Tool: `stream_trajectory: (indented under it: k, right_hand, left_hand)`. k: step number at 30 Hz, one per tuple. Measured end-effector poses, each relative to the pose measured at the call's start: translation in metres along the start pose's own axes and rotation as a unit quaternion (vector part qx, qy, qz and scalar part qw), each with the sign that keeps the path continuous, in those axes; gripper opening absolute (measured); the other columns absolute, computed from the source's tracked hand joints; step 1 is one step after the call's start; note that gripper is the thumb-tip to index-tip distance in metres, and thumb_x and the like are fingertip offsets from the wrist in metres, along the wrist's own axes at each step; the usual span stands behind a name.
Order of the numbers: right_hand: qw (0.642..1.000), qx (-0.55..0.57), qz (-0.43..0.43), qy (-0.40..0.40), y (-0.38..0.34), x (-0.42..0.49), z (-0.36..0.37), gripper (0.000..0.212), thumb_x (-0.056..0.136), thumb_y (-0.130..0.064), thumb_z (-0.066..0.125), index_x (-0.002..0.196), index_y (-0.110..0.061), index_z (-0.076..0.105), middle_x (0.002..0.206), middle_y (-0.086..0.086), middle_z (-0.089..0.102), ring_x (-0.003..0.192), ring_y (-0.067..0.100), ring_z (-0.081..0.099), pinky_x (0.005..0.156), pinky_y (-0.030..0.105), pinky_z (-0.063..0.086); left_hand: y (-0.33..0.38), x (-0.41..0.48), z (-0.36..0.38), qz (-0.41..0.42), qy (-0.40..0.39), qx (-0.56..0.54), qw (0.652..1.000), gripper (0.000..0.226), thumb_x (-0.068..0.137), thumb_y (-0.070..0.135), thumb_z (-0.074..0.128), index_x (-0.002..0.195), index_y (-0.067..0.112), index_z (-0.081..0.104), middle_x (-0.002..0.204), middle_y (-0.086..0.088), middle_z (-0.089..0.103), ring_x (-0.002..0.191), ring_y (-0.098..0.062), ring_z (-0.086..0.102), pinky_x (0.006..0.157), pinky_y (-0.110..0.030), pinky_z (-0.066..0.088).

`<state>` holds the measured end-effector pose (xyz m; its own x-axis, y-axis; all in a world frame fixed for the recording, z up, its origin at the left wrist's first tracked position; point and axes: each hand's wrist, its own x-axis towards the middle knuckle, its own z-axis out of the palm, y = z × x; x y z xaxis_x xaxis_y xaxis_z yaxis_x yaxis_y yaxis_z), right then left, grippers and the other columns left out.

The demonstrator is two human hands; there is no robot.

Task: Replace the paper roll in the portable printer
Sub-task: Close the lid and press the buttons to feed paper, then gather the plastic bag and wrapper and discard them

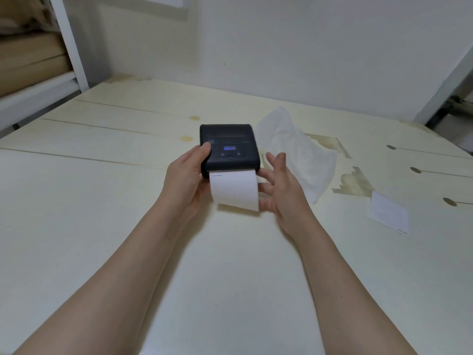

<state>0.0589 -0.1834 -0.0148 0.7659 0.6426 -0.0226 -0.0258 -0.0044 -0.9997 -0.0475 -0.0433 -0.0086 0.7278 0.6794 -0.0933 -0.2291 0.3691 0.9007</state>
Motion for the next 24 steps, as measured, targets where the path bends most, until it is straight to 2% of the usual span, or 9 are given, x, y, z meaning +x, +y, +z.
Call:
stream_trajectory:
  k: [2,5,9,12,15,18,20,22,24]
  right_hand:
    - [1.000,0.002,0.006,0.002,0.001,-0.003,0.001,0.067,0.095,-0.063,0.028,0.151,-0.026,0.029,0.112,-0.009,0.067,0.068,0.010,0.071,0.049,0.031,0.049]
    - [0.998,0.045,0.041,-0.013,-0.001,-0.006,0.004,0.070,0.095,-0.063,0.031,0.152,-0.023,0.025,0.117,0.000,0.067,0.070,0.018,0.070,0.049,0.030,0.048]
    - [0.983,0.151,0.102,-0.031,-0.006,-0.009,0.004,0.071,0.096,-0.060,0.033,0.155,-0.025,0.016,0.121,0.008,0.067,0.087,0.025,0.077,0.070,0.042,0.058]
    - [0.982,0.158,0.102,-0.030,-0.007,-0.013,0.006,0.066,0.099,-0.056,0.032,0.155,-0.026,0.016,0.113,0.006,0.070,0.082,0.023,0.077,0.069,0.042,0.055]
    - [0.997,0.023,0.075,-0.023,-0.003,-0.019,0.010,0.056,0.101,-0.054,0.031,0.150,-0.028,0.027,0.116,-0.001,0.068,0.074,0.019,0.075,0.053,0.030,0.055]
    - [0.995,-0.085,0.019,0.043,0.000,-0.023,0.013,0.043,0.102,-0.049,0.036,0.134,-0.023,0.048,0.115,-0.002,0.068,0.065,0.016,0.068,0.047,0.027,0.053]
    - [0.988,-0.089,-0.021,0.120,0.001,-0.023,0.010,0.029,0.102,-0.039,0.043,0.116,-0.020,0.061,0.105,0.004,0.072,0.060,0.019,0.065,0.047,0.029,0.054]
    - [0.972,-0.106,-0.040,0.207,0.004,-0.022,0.001,0.024,0.101,-0.026,0.047,0.108,-0.016,0.068,0.095,0.004,0.074,0.058,0.017,0.062,0.047,0.028,0.054]
    - [0.949,-0.164,-0.057,0.262,0.008,-0.022,-0.010,0.024,0.098,-0.017,0.049,0.109,-0.015,0.071,0.092,-0.002,0.075,0.070,0.015,0.066,0.060,0.031,0.058]
  left_hand:
    - [0.000,-0.001,-0.005,-0.015,0.028,0.012,0.999,0.037,0.094,0.027,0.059,0.116,-0.002,0.067,0.115,-0.020,0.073,0.096,-0.034,0.072,0.075,-0.036,0.054]
    - [-0.004,0.001,-0.012,-0.019,0.052,0.062,0.997,0.030,0.092,0.024,0.061,0.106,-0.001,0.068,0.104,-0.014,0.075,0.080,-0.023,0.073,0.070,-0.033,0.058]
    - [-0.005,0.004,-0.014,-0.013,0.061,0.105,0.993,0.028,0.090,0.026,0.061,0.111,0.008,0.069,0.105,-0.009,0.076,0.082,-0.021,0.075,0.078,-0.037,0.062]
    - [-0.005,0.003,-0.013,0.001,0.060,0.151,0.987,0.036,0.083,0.036,0.061,0.112,0.018,0.069,0.106,-0.005,0.076,0.090,-0.023,0.075,0.088,-0.047,0.059]
    - [-0.006,0.001,-0.010,0.035,0.072,0.237,0.968,0.037,0.078,0.047,0.054,0.105,0.028,0.070,0.105,0.001,0.074,0.098,-0.024,0.071,0.093,-0.050,0.055]
    - [-0.007,-0.001,-0.010,0.065,0.094,0.332,0.936,0.037,0.083,0.052,0.044,0.102,0.030,0.067,0.099,-0.001,0.073,0.099,-0.027,0.065,0.090,-0.046,0.051]
    - [-0.010,0.000,-0.011,0.074,0.106,0.361,0.923,0.040,0.084,0.054,0.039,0.102,0.031,0.067,0.094,-0.001,0.073,0.102,-0.031,0.062,0.090,-0.046,0.049]
    - [-0.014,0.002,-0.014,0.079,0.125,0.377,0.914,0.038,0.089,0.050,0.038,0.106,0.033,0.068,0.094,0.003,0.073,0.108,-0.035,0.058,0.089,-0.042,0.048]
    - [-0.016,0.002,-0.013,0.089,0.148,0.387,0.906,0.033,0.095,0.041,0.041,0.112,0.032,0.068,0.100,0.002,0.073,0.117,-0.037,0.052,0.086,-0.035,0.041]
